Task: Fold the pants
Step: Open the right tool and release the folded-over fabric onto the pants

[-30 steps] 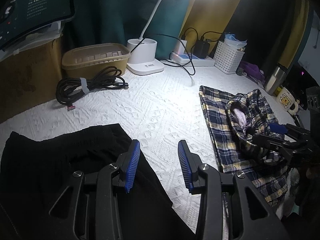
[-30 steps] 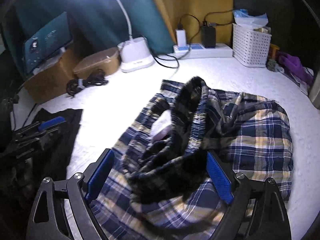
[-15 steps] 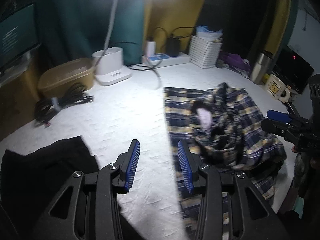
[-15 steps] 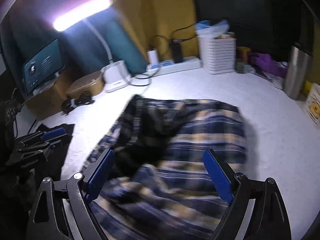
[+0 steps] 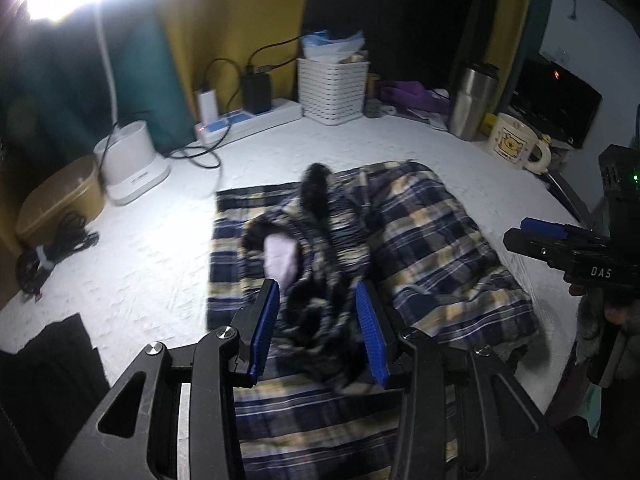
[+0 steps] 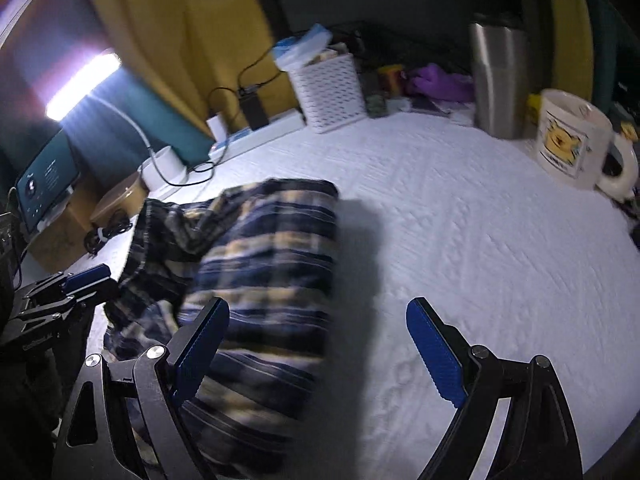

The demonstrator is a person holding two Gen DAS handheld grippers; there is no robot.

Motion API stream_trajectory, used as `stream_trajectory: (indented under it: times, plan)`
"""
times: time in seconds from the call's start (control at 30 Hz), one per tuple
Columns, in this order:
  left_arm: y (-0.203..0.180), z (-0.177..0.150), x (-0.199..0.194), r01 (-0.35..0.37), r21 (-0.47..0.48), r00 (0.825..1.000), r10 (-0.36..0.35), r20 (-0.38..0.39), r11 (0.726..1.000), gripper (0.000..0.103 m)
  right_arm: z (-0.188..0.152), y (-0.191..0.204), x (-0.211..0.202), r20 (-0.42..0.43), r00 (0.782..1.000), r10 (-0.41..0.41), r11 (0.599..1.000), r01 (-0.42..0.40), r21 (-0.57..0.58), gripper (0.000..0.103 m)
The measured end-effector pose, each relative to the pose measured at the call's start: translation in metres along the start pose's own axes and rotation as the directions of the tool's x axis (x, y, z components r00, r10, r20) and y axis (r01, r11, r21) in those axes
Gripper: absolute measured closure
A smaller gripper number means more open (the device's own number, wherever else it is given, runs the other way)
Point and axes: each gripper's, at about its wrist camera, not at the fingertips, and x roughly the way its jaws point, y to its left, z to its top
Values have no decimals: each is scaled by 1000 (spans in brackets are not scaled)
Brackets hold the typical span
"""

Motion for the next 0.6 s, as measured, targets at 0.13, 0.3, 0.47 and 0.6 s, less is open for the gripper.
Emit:
stream_trajectory:
  times: [0.13, 0.3, 0.47, 0.6]
  plan:
    - [-14, 1, 11, -38, 57, 999, 40, -23, 998, 63, -8, -6, 0, -9, 1000, 1, 1000, -1, -7, 12]
    - [-19, -4, 18, -45, 87, 998, 49, -47, 995, 66, -25, 6, 5, -44, 999, 17, 997, -20, -71, 12]
    - [-12, -9, 19, -80, 93, 996, 84, -39, 992, 90, -40, 26, 11, -65, 998, -11, 988, 1, -151, 12]
    - [4, -9, 13, -93, 51, 995, 94, -25, 994, 92, -51, 35, 13, -75, 996, -52, 979, 36, -201, 12]
